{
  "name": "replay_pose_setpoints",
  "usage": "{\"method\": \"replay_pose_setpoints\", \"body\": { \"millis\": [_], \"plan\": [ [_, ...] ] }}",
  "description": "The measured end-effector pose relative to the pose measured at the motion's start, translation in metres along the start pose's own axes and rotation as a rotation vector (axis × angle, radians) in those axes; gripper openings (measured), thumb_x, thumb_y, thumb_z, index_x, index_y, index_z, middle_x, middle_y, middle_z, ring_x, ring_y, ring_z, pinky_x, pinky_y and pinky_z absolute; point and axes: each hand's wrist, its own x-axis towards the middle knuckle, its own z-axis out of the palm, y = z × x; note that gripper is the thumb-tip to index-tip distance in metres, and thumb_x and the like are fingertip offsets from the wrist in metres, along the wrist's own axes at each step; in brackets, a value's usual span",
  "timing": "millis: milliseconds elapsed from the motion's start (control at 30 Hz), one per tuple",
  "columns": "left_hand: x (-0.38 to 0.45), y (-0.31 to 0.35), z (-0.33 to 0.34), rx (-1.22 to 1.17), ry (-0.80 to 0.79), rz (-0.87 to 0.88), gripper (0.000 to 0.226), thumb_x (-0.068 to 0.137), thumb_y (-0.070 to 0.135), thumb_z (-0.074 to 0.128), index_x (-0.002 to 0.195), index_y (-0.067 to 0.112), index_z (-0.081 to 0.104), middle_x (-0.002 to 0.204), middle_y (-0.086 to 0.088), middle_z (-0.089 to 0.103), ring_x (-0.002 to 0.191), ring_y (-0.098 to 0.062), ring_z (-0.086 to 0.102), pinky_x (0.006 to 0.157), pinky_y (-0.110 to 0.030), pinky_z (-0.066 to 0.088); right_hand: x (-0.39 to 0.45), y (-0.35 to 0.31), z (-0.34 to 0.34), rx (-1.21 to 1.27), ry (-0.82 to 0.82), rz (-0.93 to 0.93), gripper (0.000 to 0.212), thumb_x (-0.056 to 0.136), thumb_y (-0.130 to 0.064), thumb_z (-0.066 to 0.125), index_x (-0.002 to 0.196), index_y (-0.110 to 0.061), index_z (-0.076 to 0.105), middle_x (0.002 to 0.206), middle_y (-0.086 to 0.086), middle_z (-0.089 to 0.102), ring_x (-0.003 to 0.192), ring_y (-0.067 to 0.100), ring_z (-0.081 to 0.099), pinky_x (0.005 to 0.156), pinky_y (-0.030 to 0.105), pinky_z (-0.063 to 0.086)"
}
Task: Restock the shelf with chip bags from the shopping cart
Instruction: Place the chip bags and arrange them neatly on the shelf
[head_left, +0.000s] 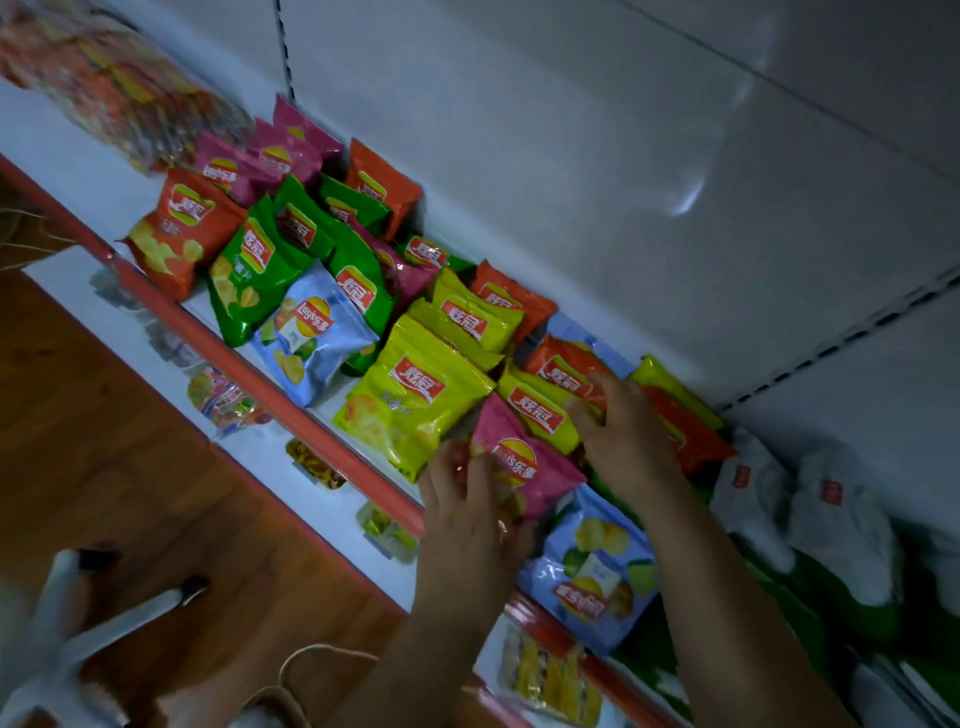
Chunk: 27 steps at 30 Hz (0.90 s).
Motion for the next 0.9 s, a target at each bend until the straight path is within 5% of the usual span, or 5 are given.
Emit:
{"method": "replay_pose_setpoints", "body": {
  "millis": [167,300,433,700,900],
  "plan": [
    [-0.053,0.013,0.008,-0.09,-0.064,0.09,0.065,0.077,0.04,0.077,0.128,0.027,0.038,0.127,0.006,0.04,0.116,-0.015,0.048,0.091,-0.021,0.047,-0.036,0.026,-0.044,-0.049,-0.075,0.031,0.003,0.091,-0.021,0.062,0.089,-0.023,0.063,0.085,-0.008,0.062,0.084,0.013,0.061,0.071,0.026,0.042],
    [-0.075,0.029,0.033,0.002,-0.201,-0.022,0.07,0.077,0.052,0.072,0.135,0.027,0.04,0.13,0.007,0.048,0.121,-0.016,0.047,0.1,-0.027,0.046,-0.065,0.049,-0.026,-0.138,-0.405,0.075,0.033,0.083,-0.034,0.073,0.102,-0.009,0.064,0.098,0.005,0.064,0.093,0.025,0.063,0.081,0.039,0.052],
    [-0.072,0.039,0.035,-0.091,-0.23,-0.09,0.069,0.082,0.046,0.071,0.139,0.028,0.037,0.136,0.01,0.037,0.128,-0.012,0.039,0.102,-0.022,0.041,-0.075,0.054,-0.018,-0.179,-0.35,0.055,0.043,0.079,-0.045,0.072,0.07,-0.009,0.051,0.065,0.008,0.047,0.064,0.03,0.053,0.058,0.035,0.039],
    [-0.063,0.077,0.009,-0.645,-0.409,-0.501,0.051,0.083,0.049,0.068,0.123,0.034,0.04,0.127,0.008,0.05,0.107,-0.006,0.057,0.076,-0.013,0.052,-0.105,0.054,-0.07,0.069,0.256,0.273,0.022,0.091,-0.028,0.063,0.091,-0.006,0.06,0.076,0.002,0.054,0.072,0.023,0.047,0.059,0.031,0.021],
    [-0.028,0.083,0.007,-1.061,-0.362,-0.459,0.025,0.09,0.031,0.065,0.115,0.03,0.066,0.109,0.004,0.075,0.099,-0.019,0.072,0.086,-0.042,0.059,-0.13,0.064,-0.043,0.495,-0.008,0.542,0.054,0.075,-0.03,0.081,0.122,-0.017,0.059,0.107,0.003,0.073,0.098,0.023,0.068,0.088,0.044,0.054]
  ]
}}
